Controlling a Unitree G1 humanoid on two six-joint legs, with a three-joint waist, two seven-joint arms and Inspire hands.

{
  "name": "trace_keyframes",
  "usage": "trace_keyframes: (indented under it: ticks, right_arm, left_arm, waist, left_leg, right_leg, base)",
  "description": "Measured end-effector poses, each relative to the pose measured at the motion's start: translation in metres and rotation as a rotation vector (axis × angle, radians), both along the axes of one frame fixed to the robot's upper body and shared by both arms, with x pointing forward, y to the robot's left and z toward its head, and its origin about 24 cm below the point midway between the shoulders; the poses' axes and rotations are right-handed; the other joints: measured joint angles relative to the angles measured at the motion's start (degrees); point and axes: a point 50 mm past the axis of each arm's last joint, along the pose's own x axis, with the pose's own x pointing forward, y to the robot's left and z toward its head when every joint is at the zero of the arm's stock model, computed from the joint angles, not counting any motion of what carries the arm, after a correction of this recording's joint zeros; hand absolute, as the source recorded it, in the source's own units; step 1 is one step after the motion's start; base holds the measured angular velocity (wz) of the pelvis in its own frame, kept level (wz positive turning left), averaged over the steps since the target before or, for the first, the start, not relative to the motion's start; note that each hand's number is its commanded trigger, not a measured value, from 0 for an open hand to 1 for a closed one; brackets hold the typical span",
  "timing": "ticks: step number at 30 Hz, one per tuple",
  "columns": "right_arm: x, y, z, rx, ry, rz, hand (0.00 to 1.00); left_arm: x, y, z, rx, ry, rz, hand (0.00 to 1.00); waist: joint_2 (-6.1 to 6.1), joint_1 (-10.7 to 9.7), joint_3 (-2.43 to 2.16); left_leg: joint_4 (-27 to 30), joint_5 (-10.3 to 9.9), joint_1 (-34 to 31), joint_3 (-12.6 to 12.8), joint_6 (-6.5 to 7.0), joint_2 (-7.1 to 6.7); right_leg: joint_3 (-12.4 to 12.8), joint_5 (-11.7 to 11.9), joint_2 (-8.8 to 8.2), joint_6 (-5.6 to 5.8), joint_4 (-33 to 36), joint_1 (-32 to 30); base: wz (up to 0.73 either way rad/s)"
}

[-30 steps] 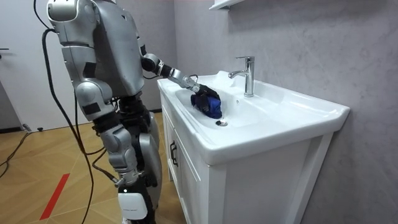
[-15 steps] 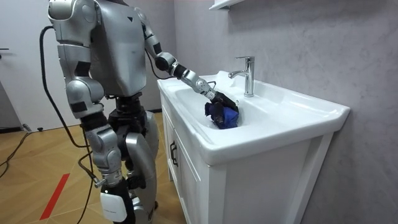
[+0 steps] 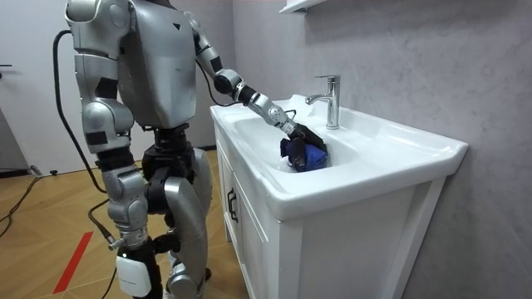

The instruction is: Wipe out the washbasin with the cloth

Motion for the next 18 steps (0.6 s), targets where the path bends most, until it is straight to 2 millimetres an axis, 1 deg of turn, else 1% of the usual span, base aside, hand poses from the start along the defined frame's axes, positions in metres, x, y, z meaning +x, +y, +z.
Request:
trace_keyframes:
  ticks: [3, 4, 5, 6, 8, 10, 11, 15, 18]
  right_arm:
    - [-0.018, -0.006, 0.000, -0.040, 0.053, 0.030, 0.00]
    - [-0.027, -0.011, 0.001, -0.055, 0.076, 0.024, 0.00]
    - [-0.037, -0.013, 0.001, -0.064, 0.101, 0.023, 0.00]
    - [-0.043, -0.013, 0.001, -0.067, 0.116, 0.026, 0.00]
    - [-0.063, -0.013, 0.001, -0.067, 0.171, 0.038, 0.00]
    - [-0.073, -0.012, 0.002, -0.066, 0.200, 0.048, 0.00]
    - [-0.074, -0.012, 0.002, -0.069, 0.206, 0.059, 0.00]
    - [-0.079, -0.013, 0.002, -0.079, 0.230, 0.119, 0.00]
    - [-0.073, -0.014, 0.002, -0.086, 0.222, 0.159, 0.00]
  left_arm:
    - [0.006, -0.008, 0.006, -0.025, -0.015, -0.019, 1.00]
    - [0.008, -0.010, 0.009, -0.036, -0.022, -0.023, 1.00]
    - [0.011, -0.012, 0.014, -0.043, -0.033, -0.025, 1.00]
    - [0.012, -0.012, 0.015, -0.049, -0.035, -0.023, 1.00]
    - [0.015, -0.011, 0.018, -0.069, -0.043, -0.013, 1.00]
    - [0.018, -0.009, 0.023, -0.072, -0.054, -0.011, 1.00]
    - [0.020, -0.010, 0.026, -0.081, -0.063, -0.011, 1.00]
    - [0.022, -0.012, 0.029, -0.136, -0.090, 0.000, 1.00]
    - [0.022, -0.011, 0.029, -0.138, -0.096, 0.005, 1.00]
  waist:
    - [0.92, -1.30, -0.02]
    - [1.59, -1.73, -0.05]
    - [2.14, -1.95, 0.14]
    - [2.34, -2.22, 0.16]
    - [2.73, -3.06, 0.16]
    - [2.88, -3.05, 0.27]
    - [2.91, -3.03, 0.34]
    - [3.25, -3.20, 0.38]
    - [3.58, -3.23, 0.36]
  left_leg:
    - [0.06, -0.01, -0.24, 0.10, 0.01, 0.00]
    - [0.07, -0.01, -0.15, 0.35, 0.01, 0.01]
    - [0.06, -0.01, 0.08, 1.00, 0.01, 0.07]
    - [0.05, -0.01, 0.24, 1.25, 0.01, 0.13]
    - [0.03, -0.01, 0.71, 1.93, 0.01, 0.27]
    - [0.03, -0.03, 0.73, 2.51, 0.00, 0.20]
    - [0.01, -0.08, 0.70, 2.70, 0.06, 0.12]
    - [-0.17, -0.68, 0.63, 3.28, 0.42, 0.09]
    - [-0.09, -0.72, 0.63, 3.78, 0.45, 0.11]
  right_leg:
    - [0.14, 0.03, 0.00, 0.04, 0.00, -0.54]
    - [0.22, 0.04, 0.06, 0.04, 0.40, -0.62]
    - [0.39, 0.05, 0.21, 0.02, 1.03, -0.82]
    - [0.44, 0.05, 0.28, 0.02, 1.08, -0.77]
    - [0.60, 0.12, 0.57, -0.11, 1.19, -0.69]
    - [1.20, 0.13, 0.66, -0.12, 1.06, -0.95]
    - [1.75, 0.16, 0.77, 0.01, 0.92, -1.16]
    - [1.95, 0.85, 0.88, 0.32, 1.07, -1.75]
    - [1.95, 1.09, 0.88, 0.32, 1.06, -1.92]
  base:
    - [-0.03]
    - [-0.19]
    - [-0.20]
    - [-0.20]
    - [-0.17]
    - [-0.15]
    - [-0.13]
    - [-0.11]
    - [-0.07]
